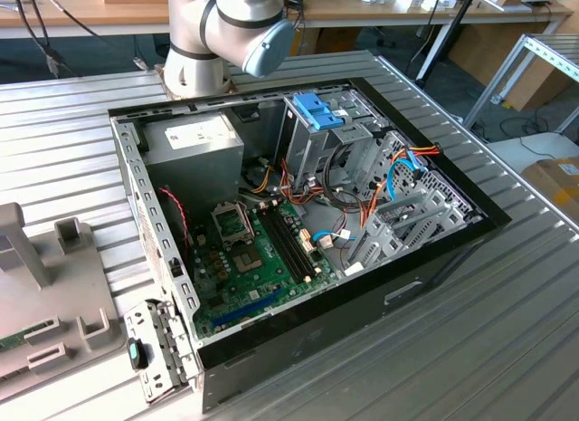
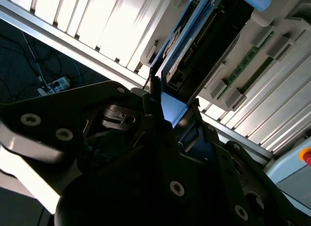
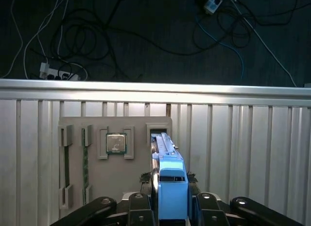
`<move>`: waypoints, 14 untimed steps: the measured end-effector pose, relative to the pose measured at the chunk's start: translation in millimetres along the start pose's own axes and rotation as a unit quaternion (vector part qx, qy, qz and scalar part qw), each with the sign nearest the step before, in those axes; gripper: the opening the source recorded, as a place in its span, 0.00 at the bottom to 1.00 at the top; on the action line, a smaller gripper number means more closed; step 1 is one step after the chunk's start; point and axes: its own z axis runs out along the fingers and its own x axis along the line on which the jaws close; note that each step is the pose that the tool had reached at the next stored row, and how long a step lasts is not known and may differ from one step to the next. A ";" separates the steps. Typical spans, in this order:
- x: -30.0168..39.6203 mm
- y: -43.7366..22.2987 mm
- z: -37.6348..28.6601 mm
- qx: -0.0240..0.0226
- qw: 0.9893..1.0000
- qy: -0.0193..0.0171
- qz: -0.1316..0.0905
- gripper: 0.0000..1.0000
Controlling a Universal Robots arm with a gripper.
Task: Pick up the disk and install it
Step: 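Pick up the disk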
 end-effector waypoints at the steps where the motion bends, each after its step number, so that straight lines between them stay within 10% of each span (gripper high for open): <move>1: 0.0 0.0 -0.1 0.000 1.000 0.000 0.000 0.37; 8: -0.1 -0.1 -6.2 0.000 1.000 0.000 0.000 0.37; 14: -0.6 -0.2 -30.4 0.000 1.000 0.000 0.000 0.37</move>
